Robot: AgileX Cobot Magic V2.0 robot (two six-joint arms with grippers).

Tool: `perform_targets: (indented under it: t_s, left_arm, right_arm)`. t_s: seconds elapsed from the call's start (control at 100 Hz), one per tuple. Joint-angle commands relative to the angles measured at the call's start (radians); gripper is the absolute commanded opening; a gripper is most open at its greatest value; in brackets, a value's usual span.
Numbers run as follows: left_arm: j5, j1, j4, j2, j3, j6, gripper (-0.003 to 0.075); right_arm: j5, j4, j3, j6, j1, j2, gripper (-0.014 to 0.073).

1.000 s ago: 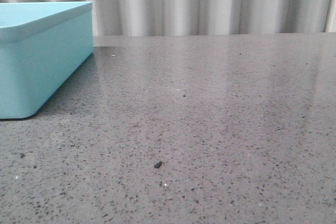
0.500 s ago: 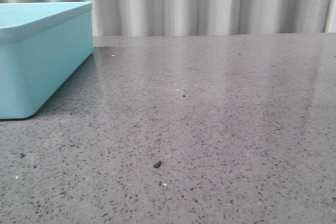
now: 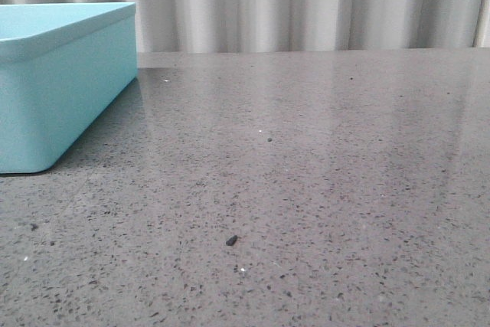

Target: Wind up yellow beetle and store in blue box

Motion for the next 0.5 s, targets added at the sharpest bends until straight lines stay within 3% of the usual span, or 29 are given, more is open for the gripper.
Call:
perform_targets:
  t_s: [0.0,0.49]
  left_arm:
    - [-0.054,-0.005,-0.008,-0.019,0.027,0.0,-0.0021]
    - [-0.054,-0.005,-0.008,-0.019,0.027,0.0,-0.0021]
  right_arm:
    - [0.024,-0.023,0.044,0.003,-0.005,-0.021,-0.0042]
    - [0.024,-0.023,0.044,0.003,0.032,-0.021,-0.0042]
